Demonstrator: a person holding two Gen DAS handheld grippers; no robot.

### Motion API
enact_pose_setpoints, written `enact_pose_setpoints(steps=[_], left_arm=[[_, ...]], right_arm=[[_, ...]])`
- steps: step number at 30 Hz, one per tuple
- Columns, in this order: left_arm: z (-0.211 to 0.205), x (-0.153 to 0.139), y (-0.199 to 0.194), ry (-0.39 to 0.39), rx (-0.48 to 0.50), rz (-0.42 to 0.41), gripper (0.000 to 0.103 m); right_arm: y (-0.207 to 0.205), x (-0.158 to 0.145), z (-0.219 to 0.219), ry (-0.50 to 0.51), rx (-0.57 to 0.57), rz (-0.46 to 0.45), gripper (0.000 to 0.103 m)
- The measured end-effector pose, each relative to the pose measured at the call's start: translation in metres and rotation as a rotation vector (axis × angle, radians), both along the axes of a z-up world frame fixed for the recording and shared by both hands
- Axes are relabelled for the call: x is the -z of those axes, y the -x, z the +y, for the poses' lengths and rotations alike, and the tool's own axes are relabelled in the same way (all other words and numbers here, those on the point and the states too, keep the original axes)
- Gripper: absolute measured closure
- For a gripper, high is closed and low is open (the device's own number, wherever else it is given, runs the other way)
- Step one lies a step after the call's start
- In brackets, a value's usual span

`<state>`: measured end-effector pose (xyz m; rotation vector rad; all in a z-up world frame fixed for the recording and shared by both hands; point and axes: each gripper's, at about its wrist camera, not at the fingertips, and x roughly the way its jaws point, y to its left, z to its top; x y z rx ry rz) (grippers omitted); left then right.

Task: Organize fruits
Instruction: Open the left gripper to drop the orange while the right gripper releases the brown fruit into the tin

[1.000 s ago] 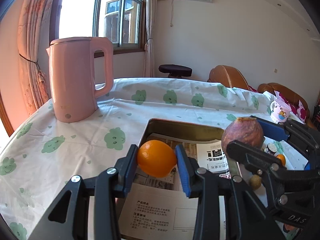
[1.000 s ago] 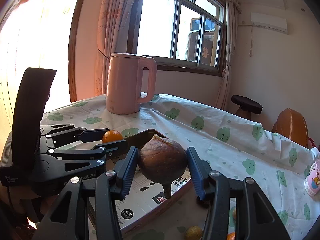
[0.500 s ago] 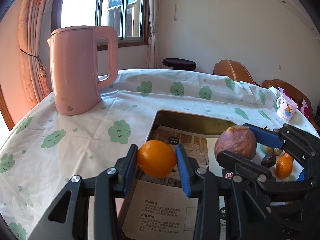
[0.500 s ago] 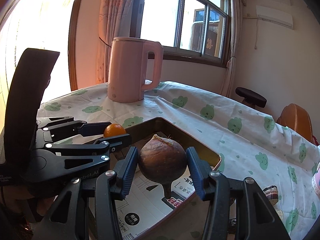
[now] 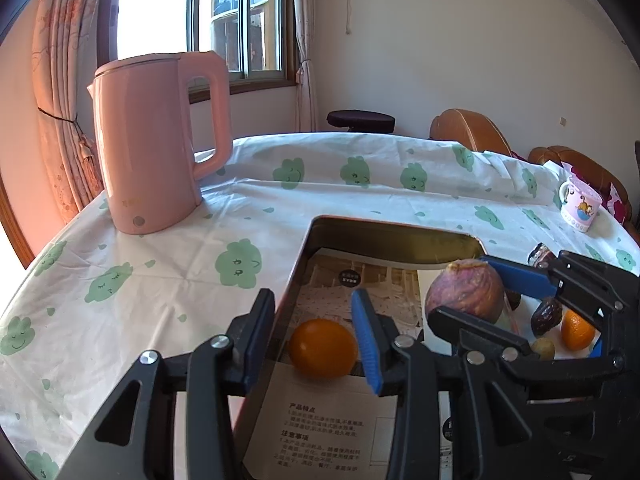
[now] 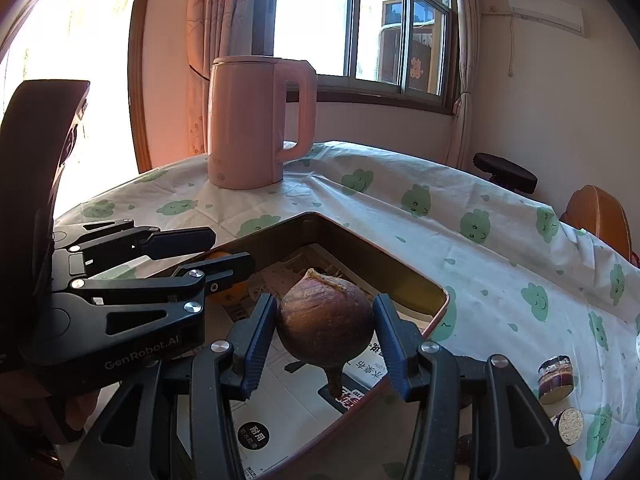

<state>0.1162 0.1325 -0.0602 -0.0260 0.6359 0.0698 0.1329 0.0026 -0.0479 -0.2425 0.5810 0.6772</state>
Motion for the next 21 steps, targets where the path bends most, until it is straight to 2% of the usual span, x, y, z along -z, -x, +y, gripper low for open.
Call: enact_pose_setpoints(steps=[6, 10, 13, 21], left_arm=[[-0.001, -0.001, 0.002, -0.016, -0.018, -0.009, 0.057], [-0.001, -0.006, 0.010, -0.030, -0.047, -0.060, 0.037], [-0.004, -0.010, 0.019, -0.004, -0.043, -0.105, 0.030], [-0.033, -0.018, 0.035, 0.022, 0.011, -0.146, 0.029]], right_arm=[[-0.003, 0.001, -0.002, -0.002, 0.011, 0.019, 0.049], [-0.001, -0.001, -0.010, -0.020, 0.041, 0.005, 0.037], [0.005, -0.004, -0.018, -0.017, 0.054, -0.027, 0.033], [0.014, -0.020, -0.062, -0.033, 0.126, -0.061, 0.032]])
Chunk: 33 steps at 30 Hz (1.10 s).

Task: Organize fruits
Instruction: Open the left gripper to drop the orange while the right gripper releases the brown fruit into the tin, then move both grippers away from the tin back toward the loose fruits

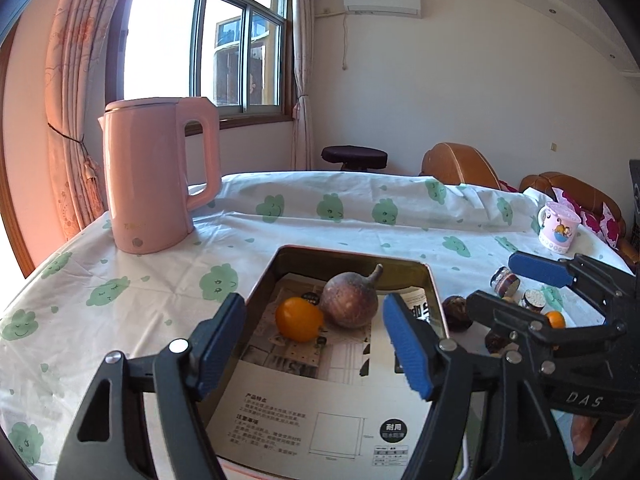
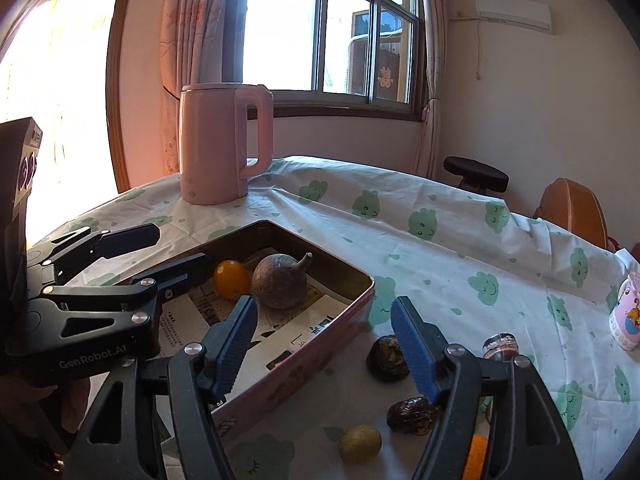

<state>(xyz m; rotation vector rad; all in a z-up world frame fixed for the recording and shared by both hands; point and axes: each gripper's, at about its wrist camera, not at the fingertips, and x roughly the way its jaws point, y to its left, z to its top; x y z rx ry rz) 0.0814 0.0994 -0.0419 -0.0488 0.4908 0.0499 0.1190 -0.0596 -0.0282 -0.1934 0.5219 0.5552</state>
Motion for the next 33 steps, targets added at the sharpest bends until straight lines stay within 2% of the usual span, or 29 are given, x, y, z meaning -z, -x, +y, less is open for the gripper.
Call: enact_pose_setpoints(steps=[8, 15, 21, 24, 27, 33], left_arm=[[-0.035, -0.008, 0.015, 0.018, 0.064, -0.026, 0.024], [-0.076, -0.003, 0.016, 0.002, 0.147, -0.002, 0.024], [-0.093, 0.004, 0.012, -0.025, 0.165, 0.025, 0.024], [-0.092, 0.004, 0.012, -0.012, 0.164, 0.027, 0.024], [-0.092, 0.005, 0.010, -0.007, 0.166, 0.035, 0.024], [-0.094, 0.006, 0.008, -0.009, 0.194, 0.051, 0.024]], right_arm=[[0.015, -0.006, -0.070, 0.007, 0.138, 0.012, 0.032], [0.027, 0.010, -0.100, 0.043, 0.169, 0.079, 0.032], [0.024, 0.022, -0.098, 0.059, 0.139, 0.128, 0.032], [0.021, 0.025, -0.096, 0.060, 0.125, 0.149, 0.033], [0.014, 0.030, -0.092, 0.069, 0.106, 0.189, 0.044], [0.001, 0.043, -0.086, 0.096, 0.081, 0.285, 0.045]])
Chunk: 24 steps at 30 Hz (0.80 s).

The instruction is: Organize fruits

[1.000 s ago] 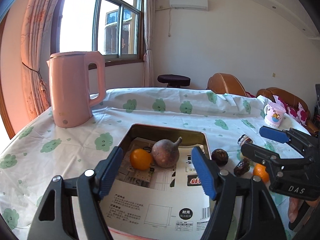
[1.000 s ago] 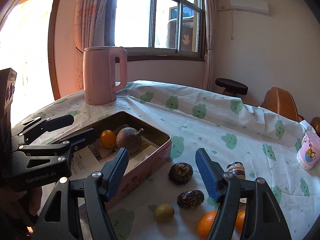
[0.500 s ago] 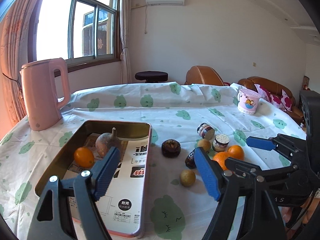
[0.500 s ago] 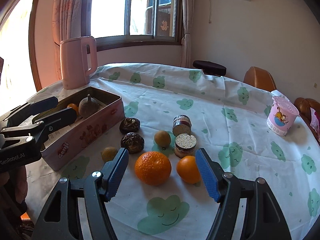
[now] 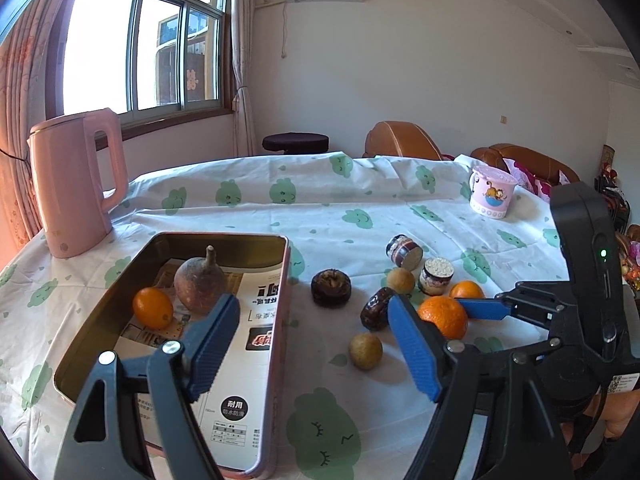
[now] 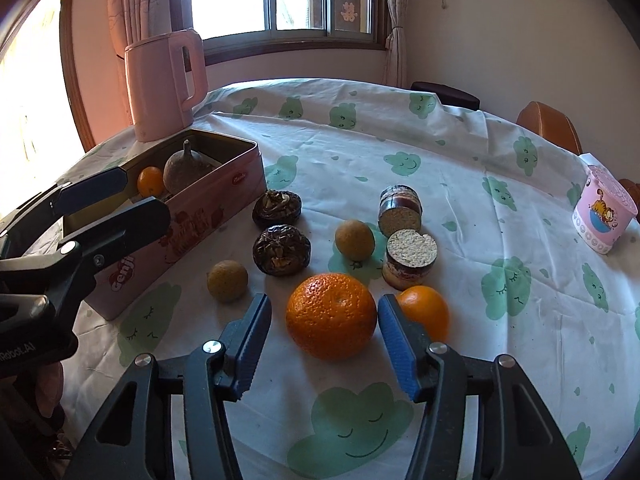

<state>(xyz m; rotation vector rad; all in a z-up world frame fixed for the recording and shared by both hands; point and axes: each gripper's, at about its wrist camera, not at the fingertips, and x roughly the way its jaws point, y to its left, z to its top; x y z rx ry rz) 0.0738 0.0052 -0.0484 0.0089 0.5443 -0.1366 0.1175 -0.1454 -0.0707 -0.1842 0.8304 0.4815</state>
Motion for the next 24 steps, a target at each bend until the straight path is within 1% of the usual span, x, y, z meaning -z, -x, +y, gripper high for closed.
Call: enact_pose_setpoints(steps=[1, 2, 4, 6, 9, 12, 13, 14, 16, 20, 22, 24], left_arm=[[0.000, 0.000, -0.001, 0.000, 0.005, 0.004, 0.024], [-0.001, 0.001, -0.001, 0.002, 0.010, 0.007, 0.024], [-0.002, 0.001, -0.002, 0.006, 0.023, 0.012, 0.025], [-0.003, 0.002, -0.002, 0.003, 0.032, 0.017, 0.027], [-0.009, 0.003, -0.003, -0.014, 0.055, 0.027, 0.036], [-0.018, 0.006, -0.006, -0.019, 0.093, 0.058, 0.044], [-0.020, 0.007, -0.008, -0.020, 0.103, 0.073, 0.049], [-0.024, 0.008, -0.009, -0.028, 0.110, 0.083, 0.051], [-0.031, 0.010, -0.011, -0.050, 0.122, 0.104, 0.052], [-0.040, 0.019, -0.019, -0.065, 0.145, 0.171, 0.053], [-0.044, 0.023, -0.022, -0.080, 0.148, 0.200, 0.059], [-0.045, 0.026, -0.026, -0.085, 0.152, 0.227, 0.059]], right_arm=[[-0.002, 0.002, 0.001, 0.008, 0.000, 0.012, 0.048], [-0.001, 0.003, 0.001, 0.014, 0.004, 0.012, 0.053], [0.001, 0.001, 0.002, 0.013, -0.007, -0.001, 0.054], [0.006, -0.003, -0.001, 0.019, 0.020, -0.042, 0.054], [0.013, -0.013, -0.012, -0.010, 0.074, -0.114, 0.055], [0.013, -0.018, -0.025, -0.040, 0.132, -0.141, 0.055], [0.012, -0.019, -0.028, -0.042, 0.150, -0.146, 0.055], [0.011, -0.019, -0.032, -0.044, 0.163, -0.148, 0.055], [0.008, -0.020, -0.037, -0.058, 0.176, -0.144, 0.055], [0.005, -0.020, -0.040, -0.074, 0.177, -0.131, 0.055], [0.005, -0.020, -0.040, -0.076, 0.172, -0.129, 0.055], [0.005, -0.020, -0.040, -0.078, 0.170, -0.130, 0.055]])
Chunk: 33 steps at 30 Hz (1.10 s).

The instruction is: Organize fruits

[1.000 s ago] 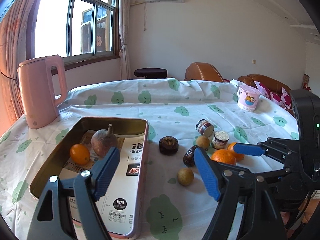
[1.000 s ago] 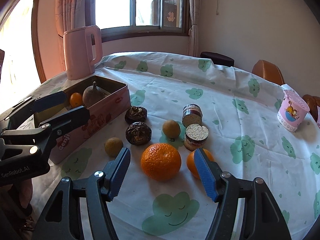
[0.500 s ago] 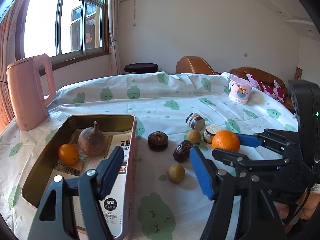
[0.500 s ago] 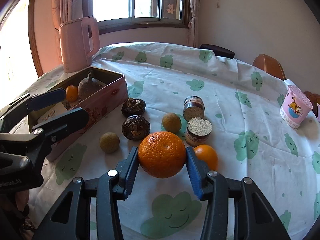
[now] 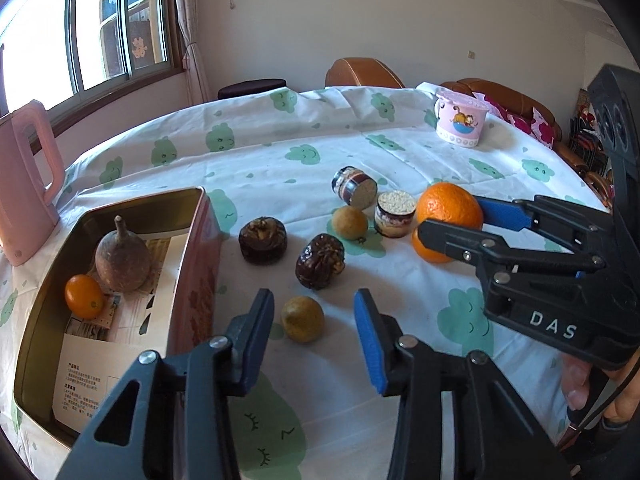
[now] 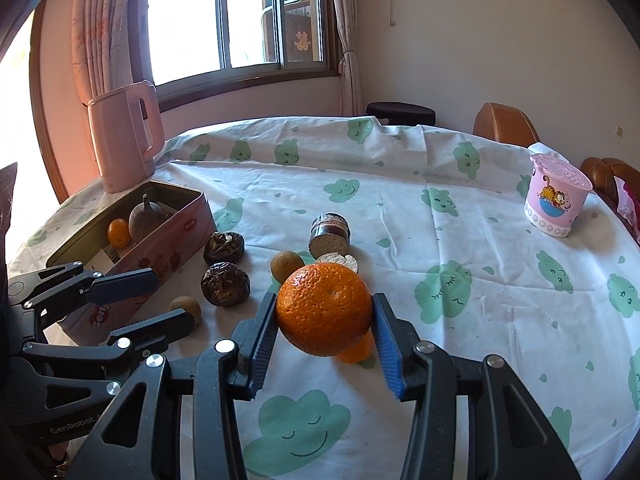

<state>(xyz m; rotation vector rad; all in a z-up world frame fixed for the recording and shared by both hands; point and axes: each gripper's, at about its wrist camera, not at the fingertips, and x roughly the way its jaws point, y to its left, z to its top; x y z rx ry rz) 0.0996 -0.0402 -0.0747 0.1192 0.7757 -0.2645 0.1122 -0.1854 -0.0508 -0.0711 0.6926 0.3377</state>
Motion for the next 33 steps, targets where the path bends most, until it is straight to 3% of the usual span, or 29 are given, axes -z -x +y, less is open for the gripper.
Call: enact_pose_setpoints(steps=[8, 11, 14, 33], left_arm=[[-0.006, 0.010, -0.015, -0.033, -0.007, 0.060, 0.066], [-0.005, 0.015, -0.023, -0.025, -0.005, 0.103, 0.075], [-0.003, 0.015, -0.023, -0.014, -0.013, 0.100, 0.077], [0.014, -0.015, 0.003, 0.029, -0.093, -0.118, 0.077]], right_arm=[[-0.001, 0.002, 0.000, -0.006, -0.013, 0.010, 0.055], [-0.001, 0.002, 0.001, -0.003, -0.016, 0.011, 0.055], [-0.001, 0.002, 0.000, -0.010, -0.017, 0.014, 0.055], [0.008, -0.005, 0.000, -0.037, -0.051, -0.044, 0.055]])
